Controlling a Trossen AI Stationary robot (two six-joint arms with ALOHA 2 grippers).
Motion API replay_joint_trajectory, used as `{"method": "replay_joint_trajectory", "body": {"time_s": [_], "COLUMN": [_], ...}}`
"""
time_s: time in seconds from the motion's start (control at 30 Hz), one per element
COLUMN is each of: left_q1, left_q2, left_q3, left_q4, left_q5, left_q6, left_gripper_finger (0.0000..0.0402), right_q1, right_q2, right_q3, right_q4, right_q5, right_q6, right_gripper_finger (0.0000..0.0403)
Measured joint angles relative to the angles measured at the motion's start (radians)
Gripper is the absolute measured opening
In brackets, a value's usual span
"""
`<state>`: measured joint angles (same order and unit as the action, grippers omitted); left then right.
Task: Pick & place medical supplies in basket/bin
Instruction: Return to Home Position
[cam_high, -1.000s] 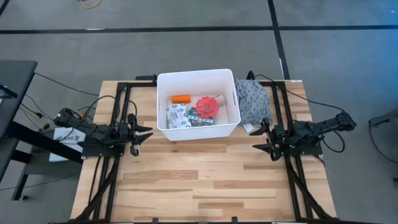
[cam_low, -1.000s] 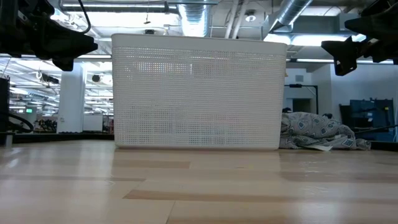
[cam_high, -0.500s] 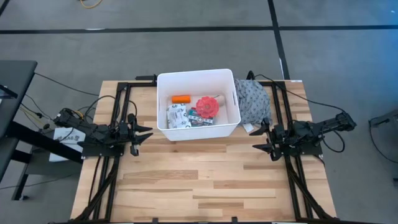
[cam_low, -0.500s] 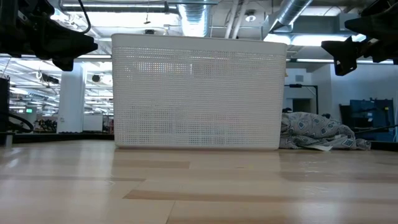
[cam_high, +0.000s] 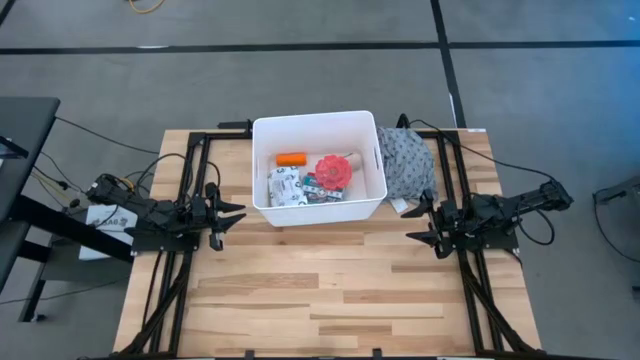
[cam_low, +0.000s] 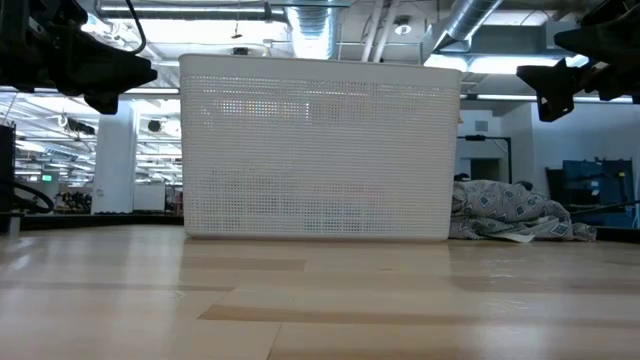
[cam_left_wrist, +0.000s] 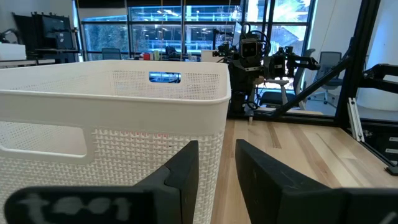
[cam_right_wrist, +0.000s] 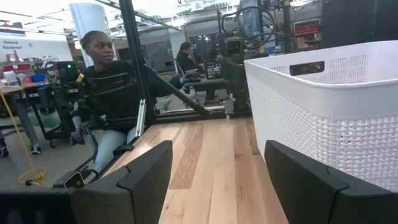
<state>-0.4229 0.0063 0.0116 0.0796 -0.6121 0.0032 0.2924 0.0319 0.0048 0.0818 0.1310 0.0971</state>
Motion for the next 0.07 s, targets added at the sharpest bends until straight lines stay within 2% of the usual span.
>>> {"method": "replay_joint_trajectory", "body": {"time_s": [0.07], "left_q1": [0.000], "left_q2": [0.000], "left_q3": [0.000], "left_q4": [0.000], "left_q5": [0.000], "left_q6": [0.000], "left_gripper_finger": [0.0096], "right_q1": [0.000], "right_q2": [0.000], "right_q3": [0.000], "right_q4": [0.000], "right_q5": [0.000], "right_q6": [0.000], "right_gripper_finger": [0.0249]}}
